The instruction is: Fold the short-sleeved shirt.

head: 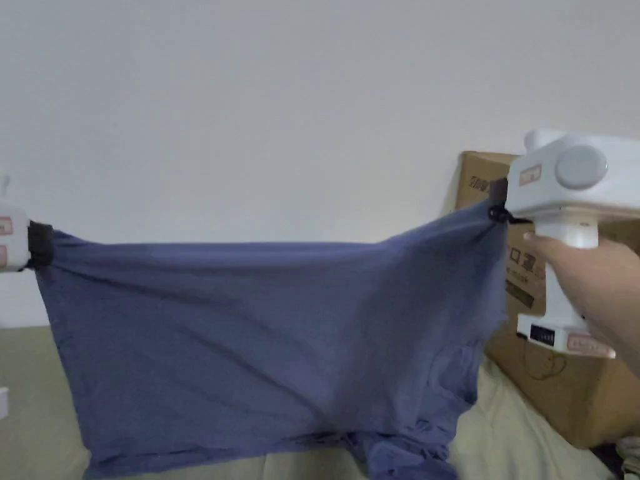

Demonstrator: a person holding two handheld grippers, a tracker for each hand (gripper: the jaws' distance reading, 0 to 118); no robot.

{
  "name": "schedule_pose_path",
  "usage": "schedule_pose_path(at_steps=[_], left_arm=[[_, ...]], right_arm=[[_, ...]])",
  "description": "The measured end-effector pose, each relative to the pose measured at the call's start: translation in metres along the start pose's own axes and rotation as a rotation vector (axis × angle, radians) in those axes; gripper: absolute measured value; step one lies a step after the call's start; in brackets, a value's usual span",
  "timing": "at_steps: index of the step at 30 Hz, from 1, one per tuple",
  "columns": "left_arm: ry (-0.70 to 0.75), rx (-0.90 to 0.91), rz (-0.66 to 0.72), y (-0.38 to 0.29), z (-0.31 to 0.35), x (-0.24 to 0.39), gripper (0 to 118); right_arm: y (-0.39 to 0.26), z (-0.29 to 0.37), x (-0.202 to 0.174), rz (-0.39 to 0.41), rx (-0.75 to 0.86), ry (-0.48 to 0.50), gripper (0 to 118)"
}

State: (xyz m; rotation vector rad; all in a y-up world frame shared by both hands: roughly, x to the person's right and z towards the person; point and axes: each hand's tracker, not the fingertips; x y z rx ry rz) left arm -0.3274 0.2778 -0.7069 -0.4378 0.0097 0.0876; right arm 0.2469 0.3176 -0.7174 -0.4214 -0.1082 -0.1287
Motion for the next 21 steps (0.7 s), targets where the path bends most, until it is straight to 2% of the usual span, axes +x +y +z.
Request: schedule_pose_path(at_steps=[5,10,12,15,21], left_arm=[[-0.041,-0.326,0.057,-0.160,-0.009,-0.023,2],[-0.032,-0.602,0.077,-0.296,0.026,-0.051,2],[-0.055,-0.672,0.068,-0.327,0.050,-0.056,2],[-0.063,-0.673,-0.044,-0.353,0.093,-0.054,2],[-0.085,-0.732,-0.042,-0.377,0.162,-0.069,2]], right_arm=[[-0.196,-0.031,0.047,-0.019,-0.407,0.018,1],[-0.346,0.013,0.098,-0.019,-0.674,0.014,1],[-0.379,0.043,0.116,-0.003,-0.730,0.046,1],[-0.407,0.099,0.131,-0.015,-0.766,0.082,1],[-0.434,0.178,0.142,0.040,-0.804,0.114,1]])
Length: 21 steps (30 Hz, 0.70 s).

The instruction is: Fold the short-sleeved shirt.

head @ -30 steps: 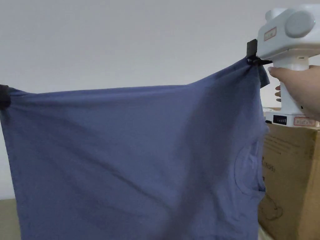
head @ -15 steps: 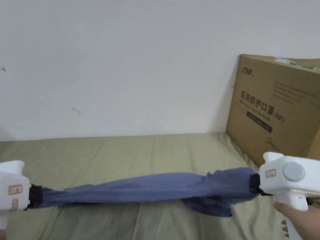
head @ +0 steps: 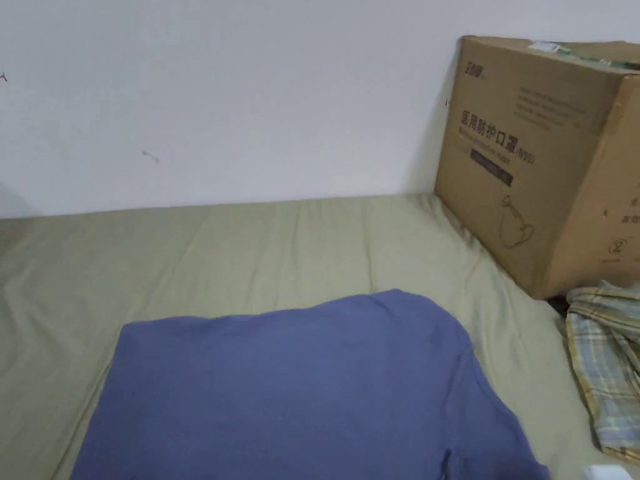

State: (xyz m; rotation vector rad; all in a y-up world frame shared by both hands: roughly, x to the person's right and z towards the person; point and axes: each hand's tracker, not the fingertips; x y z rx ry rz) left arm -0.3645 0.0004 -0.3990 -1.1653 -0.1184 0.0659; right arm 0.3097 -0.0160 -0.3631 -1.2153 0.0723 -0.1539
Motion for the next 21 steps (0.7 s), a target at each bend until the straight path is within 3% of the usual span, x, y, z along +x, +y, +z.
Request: schedule_pose_path(at_steps=[10,15,19,21], left_arm=[[-0.006,-0.047,-0.010,-0.051,0.022,-0.004,3],[-0.022,-0.017,0.046,-0.051,0.023,-0.005,2],[-0.054,-0.008,0.087,-0.050,0.029,-0.007,3],[-0.092,0.004,0.121,-0.052,0.031,-0.009,4]], right_arm=[[-0.028,0.009,-0.008,0.071,-0.112,-0.006,1],[-0.019,0.010,-0.006,0.011,-0.135,-0.009,1],[-0.019,0.016,-0.005,0.015,-0.129,0.001,1],[-0.022,0.017,-0.002,0.005,-0.116,0.010,10]])
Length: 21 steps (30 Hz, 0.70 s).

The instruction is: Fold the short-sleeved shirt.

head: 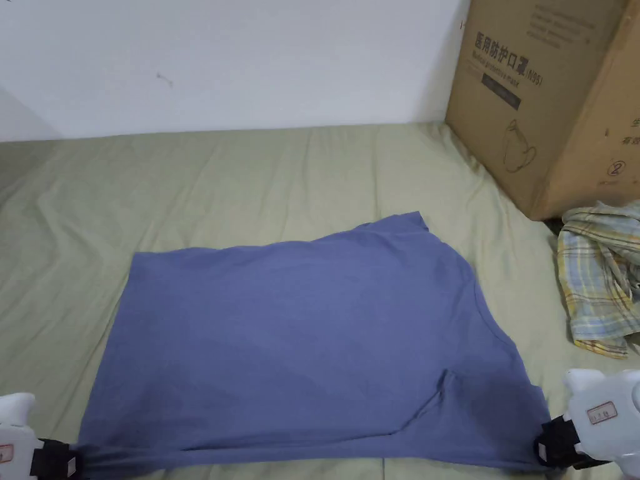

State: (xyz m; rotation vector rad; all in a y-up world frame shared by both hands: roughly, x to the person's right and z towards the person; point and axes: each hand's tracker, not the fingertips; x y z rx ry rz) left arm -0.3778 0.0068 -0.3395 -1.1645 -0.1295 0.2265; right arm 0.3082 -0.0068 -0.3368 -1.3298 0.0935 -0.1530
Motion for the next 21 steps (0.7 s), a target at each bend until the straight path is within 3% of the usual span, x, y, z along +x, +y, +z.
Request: schedule_pose_path(at_steps=[2,3,4,6,7,11,14,17,18,19,20,21], left_arm=[[-0.018,0.040,0.021,-0.003,0.007,0.001,24],[-0.014,0.056,0.023,-0.004,0.011,0.002,41],[-0.014,0.077,0.035,-0.005,0.016,0.003,69],[-0.026,0.111,0.057,-0.003,0.028,0.007,113],[-0.052,0.157,0.065,-0.003,0.038,0.011,118],[-0.042,0.297,0.004,0.008,0.079,0.032,116],[0.050,0.374,-0.061,0.013,0.102,0.054,116],[0.171,0.359,-0.148,0.014,0.112,0.072,113],[0.206,0.331,-0.170,0.016,0.110,0.074,104],[0.213,0.291,-0.185,0.017,0.109,0.076,70],[0.198,0.260,-0.192,0.017,0.107,0.076,31],[0.168,0.229,-0.187,0.016,0.104,0.075,0]], right_arm=[[-0.003,0.002,0.000,-0.021,0.018,0.007,53],[-0.007,0.007,-0.005,-0.036,0.025,0.020,75],[-0.010,0.012,-0.008,-0.046,0.043,0.029,91],[-0.010,0.025,-0.016,-0.047,0.095,0.033,91],[-0.009,0.035,-0.021,-0.045,0.126,0.037,91],[-0.005,0.082,-0.050,-0.005,0.319,0.070,91],[-0.006,0.113,-0.077,0.023,0.488,0.036,91],[-0.002,0.126,-0.098,0.054,0.550,-0.023,91],[-0.002,0.127,-0.105,0.058,0.541,-0.025,90],[0.001,0.127,-0.107,0.066,0.529,-0.023,78],[0.003,0.126,-0.111,0.065,0.523,-0.019,47],[0.001,0.126,-0.113,0.063,0.534,-0.004,0]])
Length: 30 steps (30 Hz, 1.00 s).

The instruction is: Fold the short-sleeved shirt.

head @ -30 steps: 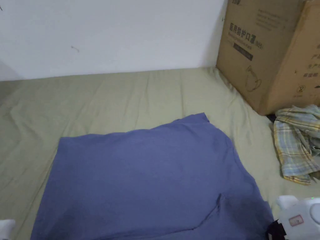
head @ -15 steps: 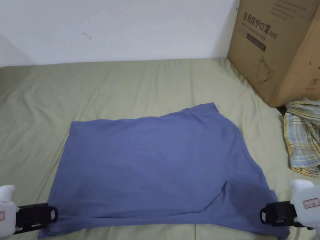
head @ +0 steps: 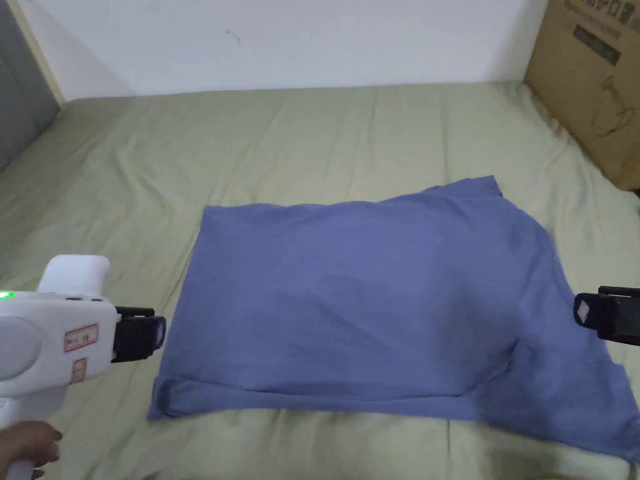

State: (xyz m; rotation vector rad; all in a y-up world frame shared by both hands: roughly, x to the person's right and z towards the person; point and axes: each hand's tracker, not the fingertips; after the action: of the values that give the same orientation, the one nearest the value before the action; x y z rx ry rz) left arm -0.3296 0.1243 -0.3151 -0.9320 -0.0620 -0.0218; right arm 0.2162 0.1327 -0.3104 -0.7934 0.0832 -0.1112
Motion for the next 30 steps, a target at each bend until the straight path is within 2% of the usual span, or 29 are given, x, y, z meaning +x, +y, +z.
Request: schedule_pose_path(at_steps=[1,2,3,4,8,9,11,12,13,18,20,21,22,23,24,25,29,30], left_arm=[[-0.021,-0.038,0.001,-0.001,-0.008,-0.004,0],[-0.014,-0.073,0.028,-0.004,-0.015,-0.007,0],[-0.020,-0.109,0.044,-0.006,-0.021,-0.009,0],[-0.027,-0.142,0.039,-0.008,-0.030,-0.012,0],[-0.044,-0.237,0.050,-0.020,-0.070,-0.021,0],[-0.041,-0.246,0.065,-0.024,-0.077,-0.023,6],[-0.019,-0.293,0.085,-0.030,-0.096,-0.026,76],[-0.020,-0.313,0.095,-0.033,-0.102,-0.028,103],[-0.027,-0.305,0.098,-0.036,-0.106,-0.029,109],[-0.005,-0.358,0.090,-0.043,-0.129,-0.029,104],[-0.006,-0.388,0.025,-0.044,-0.134,-0.025,72],[-0.017,-0.383,0.015,-0.044,-0.132,-0.021,67],[-0.023,-0.377,0.004,-0.043,-0.129,-0.017,57],[-0.020,-0.365,-0.012,-0.041,-0.126,-0.015,40],[-0.037,-0.348,-0.023,-0.039,-0.123,-0.014,13],[-0.063,-0.325,-0.016,-0.038,-0.118,-0.011,5],[-0.061,-0.299,-0.005,-0.033,-0.105,-0.009,5],[-0.059,-0.284,-0.014,-0.032,-0.100,-0.008,5]], right_arm=[[-0.001,-0.001,-0.002,-0.018,0.016,0.017,0],[0.001,-0.005,-0.001,0.006,-0.070,0.020,0],[0.007,-0.005,-0.002,-0.024,-0.016,0.016,0],[0.011,-0.007,-0.003,-0.031,-0.049,0.039,0],[-0.007,-0.030,0.003,-0.014,-0.082,0.046,0],[-0.009,-0.034,0.004,-0.006,-0.095,0.041,0],[-0.015,-0.034,0.001,-0.002,-0.115,0.032,0],[-0.017,-0.036,0.003,-0.002,-0.123,0.032,0],[-0.019,-0.039,0.005,-0.004,-0.136,0.033,0],[-0.028,-0.048,0.015,-0.024,-0.172,0.017,0],[-0.032,-0.052,0.020,-0.039,-0.186,0.010,0],[-0.033,-0.055,0.022,-0.045,-0.193,0.005,0],[-0.035,-0.056,0.025,-0.050,-0.196,-0.001,0],[-0.038,-0.057,0.027,-0.053,-0.199,-0.015,0],[-0.040,-0.058,0.029,-0.054,-0.199,-0.027,0],[-0.042,-0.058,0.032,-0.057,-0.202,-0.031,0],[-0.049,-0.057,0.048,-0.088,-0.226,-0.018,0],[-0.051,-0.058,0.055,-0.098,-0.234,-0.010,10]])
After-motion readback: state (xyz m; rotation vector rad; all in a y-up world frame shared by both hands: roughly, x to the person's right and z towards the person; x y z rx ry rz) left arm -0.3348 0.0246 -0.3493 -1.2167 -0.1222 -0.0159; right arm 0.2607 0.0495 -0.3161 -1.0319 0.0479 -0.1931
